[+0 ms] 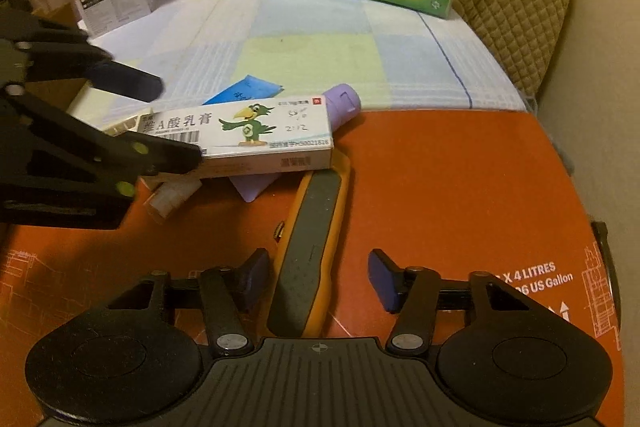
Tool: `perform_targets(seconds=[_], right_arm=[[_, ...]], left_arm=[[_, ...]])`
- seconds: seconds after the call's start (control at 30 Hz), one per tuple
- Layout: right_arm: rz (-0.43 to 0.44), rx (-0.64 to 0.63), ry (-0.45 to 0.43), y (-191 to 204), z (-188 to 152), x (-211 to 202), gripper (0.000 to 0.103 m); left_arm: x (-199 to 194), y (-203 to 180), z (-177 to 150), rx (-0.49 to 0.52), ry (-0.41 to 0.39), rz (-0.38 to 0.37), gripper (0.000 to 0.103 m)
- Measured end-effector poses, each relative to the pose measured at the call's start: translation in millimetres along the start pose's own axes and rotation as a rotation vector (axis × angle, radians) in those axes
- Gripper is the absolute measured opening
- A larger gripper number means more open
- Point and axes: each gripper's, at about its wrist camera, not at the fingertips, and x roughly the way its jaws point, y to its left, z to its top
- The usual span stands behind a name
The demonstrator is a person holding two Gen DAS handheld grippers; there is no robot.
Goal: Organize rigid objects
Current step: 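Grasp the white vitamin A cream box with the left tool while the right tool grasps the orange knife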
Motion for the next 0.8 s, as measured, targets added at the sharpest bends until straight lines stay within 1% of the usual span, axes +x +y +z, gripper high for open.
perform_targets(seconds=[0.07,0.1,0.17,0.2,0.27,0.33,0.37,0.43,0.6,0.8], right_arm=[[0.017,-0.021,-0.003,2.6,-0.4,-0.7,0.034],[0.028,-0.025,-0.004,3.7,-0.6,-1.1,0.033],[0.022,-0.031,-0.004,5.2,-0.9,-1.5,0.032],[0.023,-0.026,-0.002,4.4,-0.8,-1.4,0.032],[0.017,-0.010,0.007,1.6,0.0,-1.9,0.030],[0.002,-0.002,0.015,-0.9,-0.1,-3.3,0.030],[-0.005,0.006,0.017,-2.9,-0.6,-4.4,0.030],[-0.008,0.016,0.018,-7.9,-2.7,-6.7,0.030],[0.000,0.003,0.022,-16.9,-14.3,-17.2,0.030],[0.041,-0.022,0.033,-22.7,-32.7,-32.7,0.030]], left_arm=[[5.5,-1.4,-0.6,0.013,0.014,-0.008,0.054],[7.1,-2.6,-1.3,0.023,0.018,-0.015,0.054],[10.8,-4.8,-3.4,0.036,0.031,-0.024,0.053],[12.2,-4.9,-4.2,0.032,0.039,-0.031,0.047],[12.1,-4.9,-5.9,0.016,0.042,-0.043,0.045],[9.6,-6.0,-6.8,0.009,0.042,-0.041,0.039],[7.8,-6.5,-7.5,-0.002,0.040,-0.035,0.038],[2.8,-7.1,-9.3,-0.037,0.032,-0.030,0.036],[-17.8,-13.1,-25.0,-0.150,0.016,-0.014,0.034],[-40.9,-28.5,-60.6,-0.270,0.059,-0.001,0.034]])
